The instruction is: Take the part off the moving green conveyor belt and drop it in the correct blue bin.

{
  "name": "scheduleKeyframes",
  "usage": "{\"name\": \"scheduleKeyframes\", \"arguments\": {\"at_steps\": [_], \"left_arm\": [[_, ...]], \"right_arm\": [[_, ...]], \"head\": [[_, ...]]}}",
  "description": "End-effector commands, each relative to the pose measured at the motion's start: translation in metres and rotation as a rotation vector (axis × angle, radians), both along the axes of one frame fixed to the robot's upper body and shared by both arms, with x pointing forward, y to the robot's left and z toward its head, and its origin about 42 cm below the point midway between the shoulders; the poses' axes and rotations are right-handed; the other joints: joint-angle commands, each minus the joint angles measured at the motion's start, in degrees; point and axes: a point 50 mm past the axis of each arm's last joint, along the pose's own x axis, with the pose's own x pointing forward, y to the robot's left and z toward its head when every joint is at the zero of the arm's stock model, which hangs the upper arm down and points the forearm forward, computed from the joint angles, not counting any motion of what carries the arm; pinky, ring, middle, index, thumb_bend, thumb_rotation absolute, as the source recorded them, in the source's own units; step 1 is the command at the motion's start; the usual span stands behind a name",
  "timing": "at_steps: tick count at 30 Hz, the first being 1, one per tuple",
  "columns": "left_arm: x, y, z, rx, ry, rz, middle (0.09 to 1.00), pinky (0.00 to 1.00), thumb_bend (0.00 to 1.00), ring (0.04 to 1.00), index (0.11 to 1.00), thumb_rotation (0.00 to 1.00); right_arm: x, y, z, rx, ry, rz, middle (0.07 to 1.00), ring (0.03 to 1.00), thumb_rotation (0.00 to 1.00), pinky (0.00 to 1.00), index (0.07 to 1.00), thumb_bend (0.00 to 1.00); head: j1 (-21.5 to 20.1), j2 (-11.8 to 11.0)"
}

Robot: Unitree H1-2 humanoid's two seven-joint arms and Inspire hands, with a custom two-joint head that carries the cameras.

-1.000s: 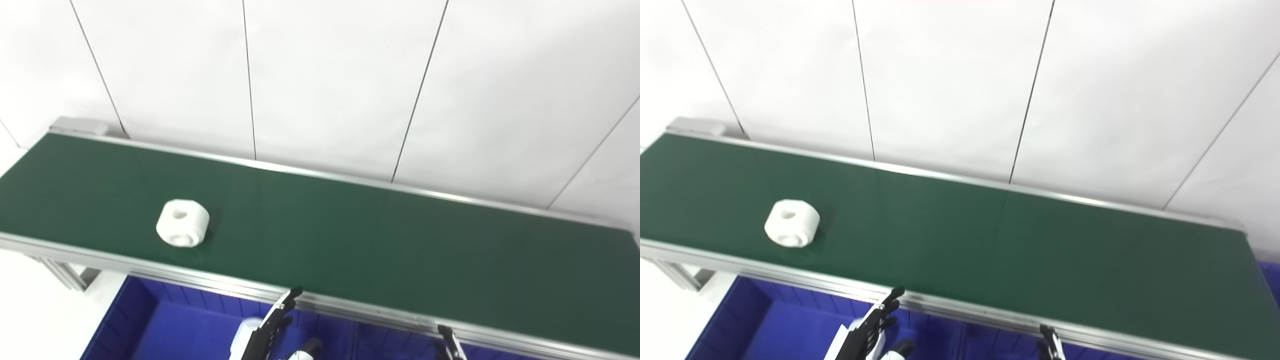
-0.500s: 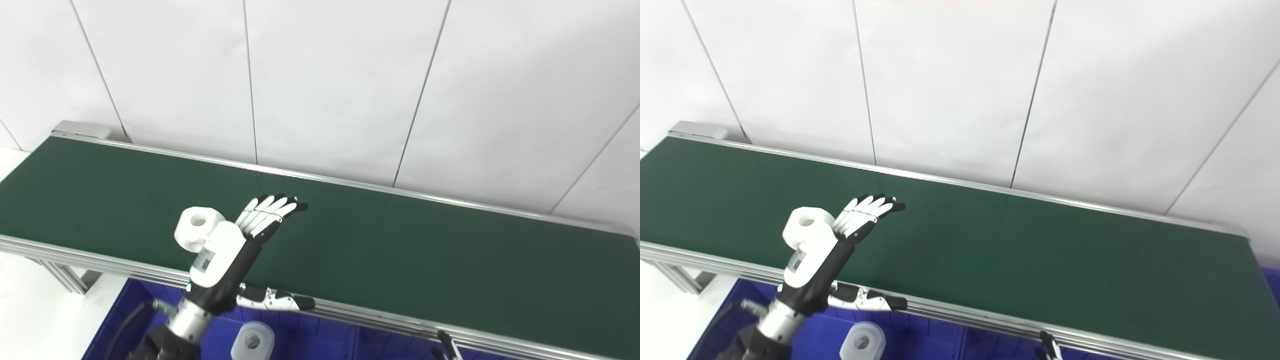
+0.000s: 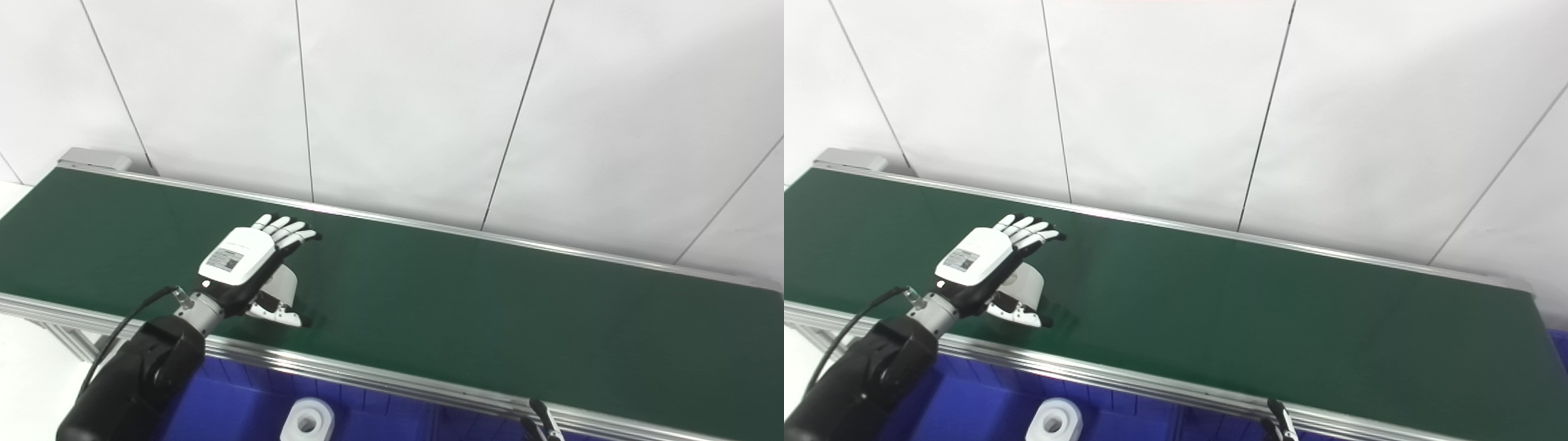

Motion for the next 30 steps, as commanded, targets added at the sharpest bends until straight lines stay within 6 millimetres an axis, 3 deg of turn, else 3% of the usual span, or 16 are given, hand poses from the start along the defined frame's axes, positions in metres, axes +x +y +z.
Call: {"name": "scheduleKeyframes", "arguments": {"at_steps": [1,7,11,13,15,16,17,18,24,30], "left_arm": [[0.015,0.011,0.018,0.018,-0.085,0.000,0.916,0.98,0.97,0.940,0.858,0.42],[0.023,0.023,0.015,0.101,0.026,0.039,0.920,0.99,0.97,0.945,0.847,0.42],[0.025,0.023,0.012,0.118,0.084,0.044,0.884,0.94,0.98,0.919,0.817,0.34],[0.025,0.021,0.009,0.094,0.078,0.044,0.837,0.86,0.98,0.867,0.789,0.24],[0.026,0.020,0.006,0.059,0.061,0.040,0.728,0.72,0.96,0.739,0.707,0.12],[0.026,0.018,0.004,-0.013,0.058,0.031,0.666,0.67,0.74,0.673,0.602,0.09],[0.026,0.017,0.003,-0.065,0.057,0.024,0.603,0.63,0.61,0.615,0.535,0.07],[0.025,0.015,0.002,-0.184,0.083,0.023,0.561,0.62,0.56,0.581,0.498,0.04],[0.016,0.000,0.010,-0.678,0.206,-0.002,0.503,0.47,0.52,0.500,0.476,0.00],[0.007,-0.011,0.017,-0.952,0.177,0.022,0.458,0.37,0.52,0.418,0.493,0.00]], "right_arm": [[0.002,0.003,0.011,0.012,-0.086,-0.002,0.971,0.902,0.91,0.89,0.923,0.70],[0.002,0.001,0.012,0.022,-0.088,0.008,0.970,0.901,0.91,0.89,0.923,0.69],[0.002,0.000,0.012,0.028,-0.087,0.009,0.969,0.897,0.90,0.90,0.922,0.69],[0.002,-0.001,0.011,0.024,-0.086,0.011,0.967,0.892,0.89,0.89,0.921,0.70],[0.002,-0.001,0.011,0.020,-0.086,0.013,0.965,0.887,0.90,0.88,0.919,0.70],[0.002,0.000,0.011,0.020,-0.087,0.013,0.963,0.883,0.90,0.87,0.916,0.70],[0.002,0.000,0.012,0.020,-0.088,0.012,0.960,0.879,0.89,0.86,0.913,0.71],[0.002,0.000,0.012,0.017,-0.089,0.011,0.957,0.875,0.89,0.86,0.912,0.71],[0.001,0.003,0.012,0.025,-0.085,0.004,0.948,0.868,0.89,0.85,0.906,0.73],[0.002,0.004,0.012,0.021,-0.087,0.020,0.957,0.871,0.90,0.85,0.917,0.71]], "head": [[0.04,0.11],[-0.09,0.60],[-0.19,0.87],[-0.19,0.87],[-0.38,1.07],[-0.45,1.18],[-0.51,1.17],[-0.55,1.23],[-0.62,1.36],[-0.77,1.31]]}}
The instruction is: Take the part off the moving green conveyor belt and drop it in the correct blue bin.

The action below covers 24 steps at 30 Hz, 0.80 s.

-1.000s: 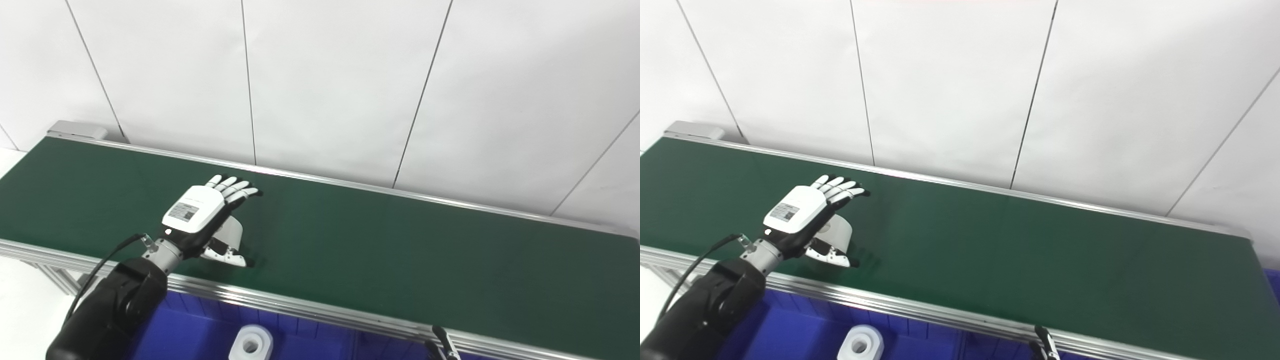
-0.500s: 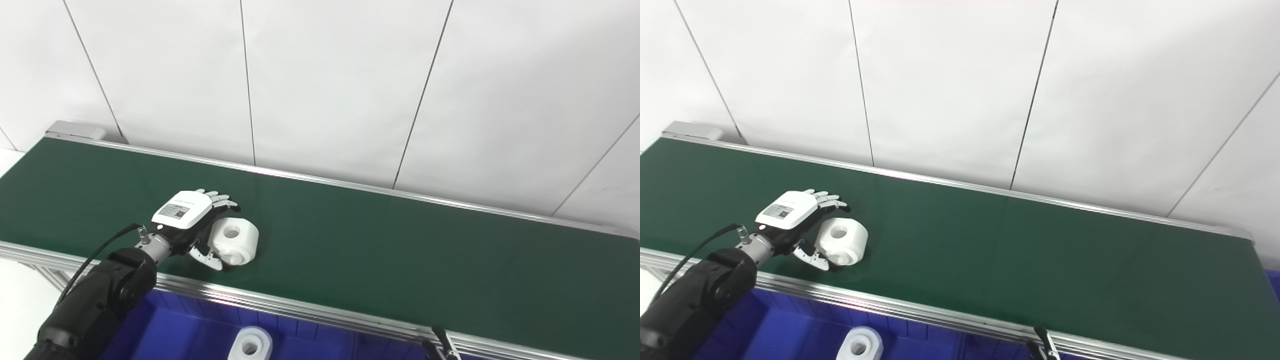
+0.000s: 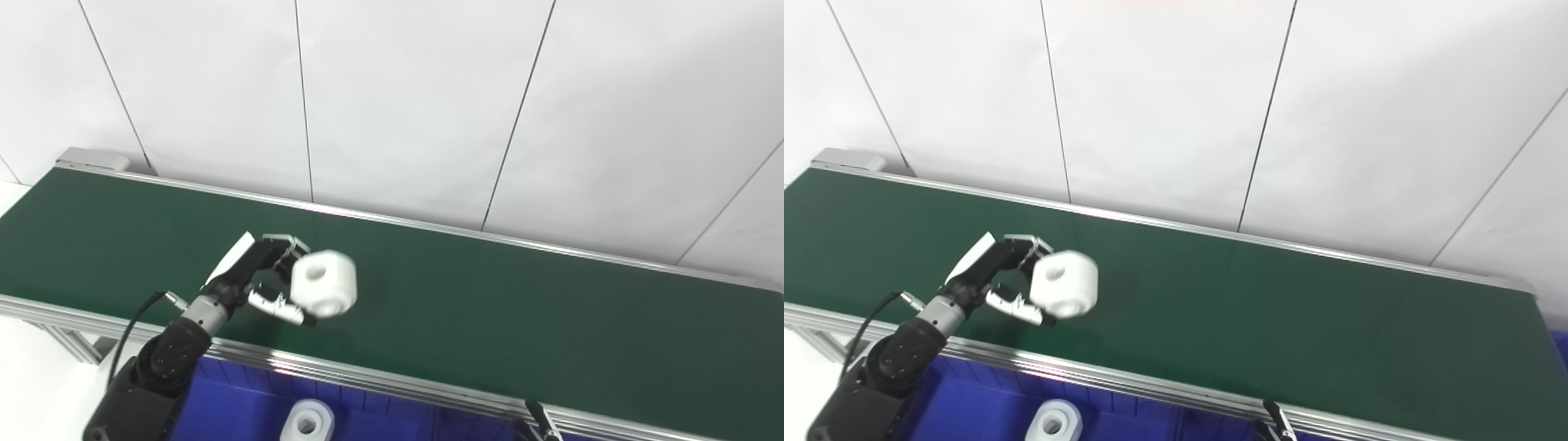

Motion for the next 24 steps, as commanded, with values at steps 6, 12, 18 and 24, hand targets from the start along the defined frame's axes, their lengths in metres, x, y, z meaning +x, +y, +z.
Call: {"name": "scheduleKeyframes", "arguments": {"at_steps": [6,12,18,24], "left_arm": [[-0.007,-0.004,0.024,-0.192,-0.036,0.063,0.510,0.46,0.52,0.506,0.472,0.00],[-0.020,-0.003,0.037,-0.106,-0.088,-0.002,0.513,0.48,0.52,0.540,0.469,0.00],[-0.058,-0.005,0.074,0.246,-0.228,-0.183,0.527,0.54,0.52,0.585,0.457,0.00],[-0.100,-0.018,0.088,0.453,-0.301,-0.332,0.509,0.56,0.52,0.555,0.458,0.00]], "right_arm": [[0.002,0.004,0.013,0.005,-0.085,0.002,0.949,0.855,0.89,0.83,0.910,0.71],[0.000,0.006,0.016,0.009,-0.090,-0.005,0.939,0.844,0.87,0.82,0.906,0.70],[-0.001,0.012,0.031,0.020,-0.086,-0.008,0.932,0.837,0.85,0.79,0.899,0.70],[-0.001,0.018,0.050,0.013,-0.089,-0.002,0.929,0.832,0.84,0.79,0.895,0.71]], "head": [[-0.35,0.20],[-1.42,1.61],[-4.62,6.94],[-8.46,13.87]]}}
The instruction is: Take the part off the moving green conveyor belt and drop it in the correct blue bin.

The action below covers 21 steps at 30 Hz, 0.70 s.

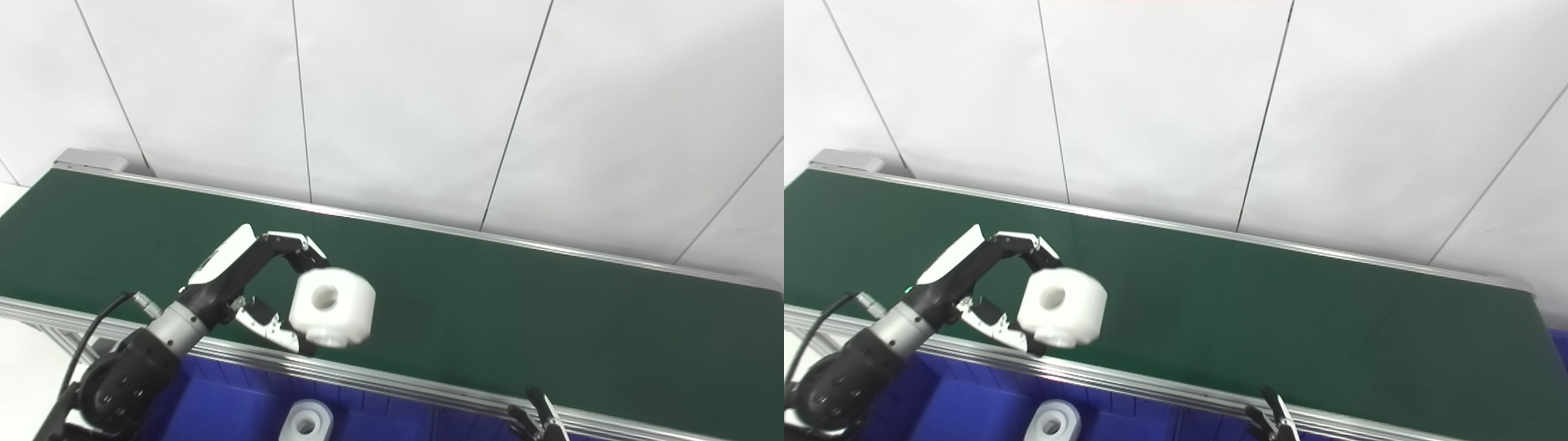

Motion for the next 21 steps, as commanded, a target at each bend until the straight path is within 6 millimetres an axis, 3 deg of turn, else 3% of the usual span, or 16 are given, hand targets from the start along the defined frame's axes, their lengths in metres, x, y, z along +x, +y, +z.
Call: {"name": "scheduleKeyframes", "arguments": {"at_steps": [1,10,21], "left_arm": [[-0.016,-0.004,0.010,0.070,-0.060,-0.056,0.509,0.56,0.52,0.556,0.458,0.00],[-0.072,-0.026,-0.014,0.214,-0.010,-0.088,0.506,0.55,0.52,0.560,0.466,0.00],[-0.088,-0.047,-0.030,0.337,-0.048,-0.093,0.499,0.54,0.52,0.547,0.477,0.00]], "right_arm": [[0.000,0.003,0.014,0.002,-0.020,-0.007,0.928,0.831,0.83,0.79,0.895,0.71],[0.003,0.010,0.033,0.004,-0.008,-0.022,0.910,0.803,0.83,0.78,0.903,0.74],[0.008,0.015,0.041,0.014,-0.004,-0.026,0.900,0.792,0.81,0.78,0.892,0.75]], "head": [[-0.76,1.53],[-2.79,5.53],[-3.34,6.29]]}}
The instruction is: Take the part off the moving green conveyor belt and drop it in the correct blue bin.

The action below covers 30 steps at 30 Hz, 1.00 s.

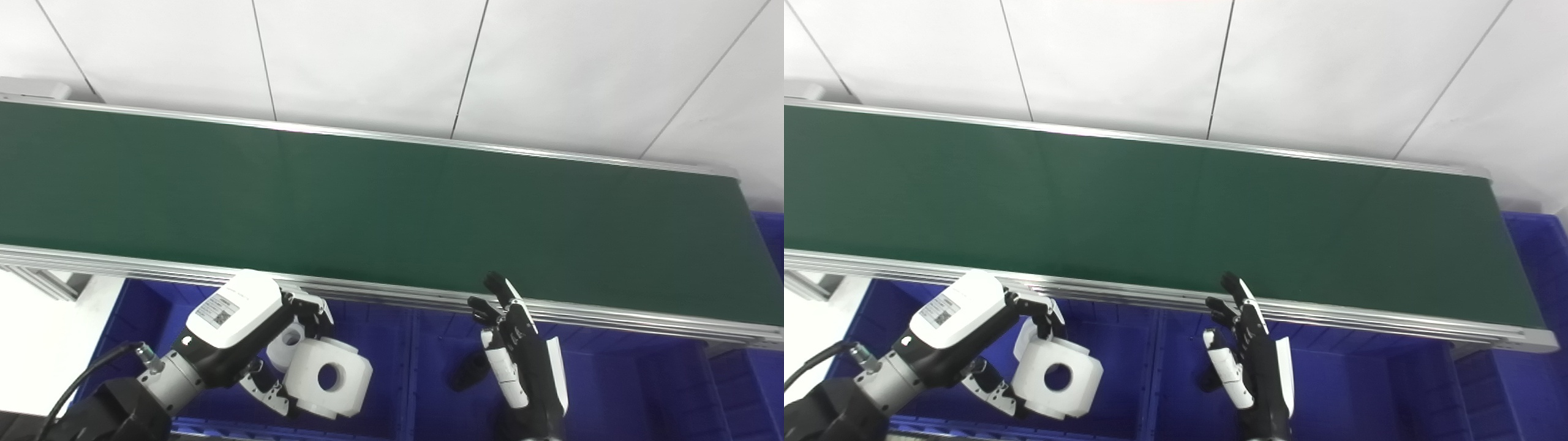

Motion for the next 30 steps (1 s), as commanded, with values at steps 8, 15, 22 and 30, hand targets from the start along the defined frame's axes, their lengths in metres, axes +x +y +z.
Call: {"name": "scheduleKeyframes", "arguments": {"at_steps": [8,15,22,30], "left_arm": [[-0.006,-0.007,0.016,0.086,-0.052,0.037,0.841,0.79,0.95,0.826,0.777,0.33],[-0.008,-0.004,0.022,0.106,-0.040,0.065,0.908,0.89,0.93,0.901,0.826,0.34],[-0.018,-0.017,0.035,-0.126,0.024,0.141,0.920,0.91,0.88,0.900,0.845,0.35],[-0.030,-0.048,0.025,-0.772,0.399,0.389,0.999,0.94,0.59,0.993,0.995,0.79]], "right_arm": [[0.002,0.007,0.011,0.020,-0.031,-0.012,0.900,0.793,0.80,0.77,0.892,0.76],[0.002,0.008,0.011,0.023,-0.037,-0.008,0.904,0.792,0.80,0.76,0.890,0.76],[0.002,0.009,0.010,0.020,-0.037,-0.008,0.901,0.787,0.81,0.75,0.892,0.76],[0.001,0.014,0.011,0.015,-0.032,-0.015,0.902,0.786,0.81,0.75,0.885,0.75]], "head": [[-0.46,-0.19],[-0.58,-0.12],[-1.17,-0.23],[-3.30,-0.39]]}}
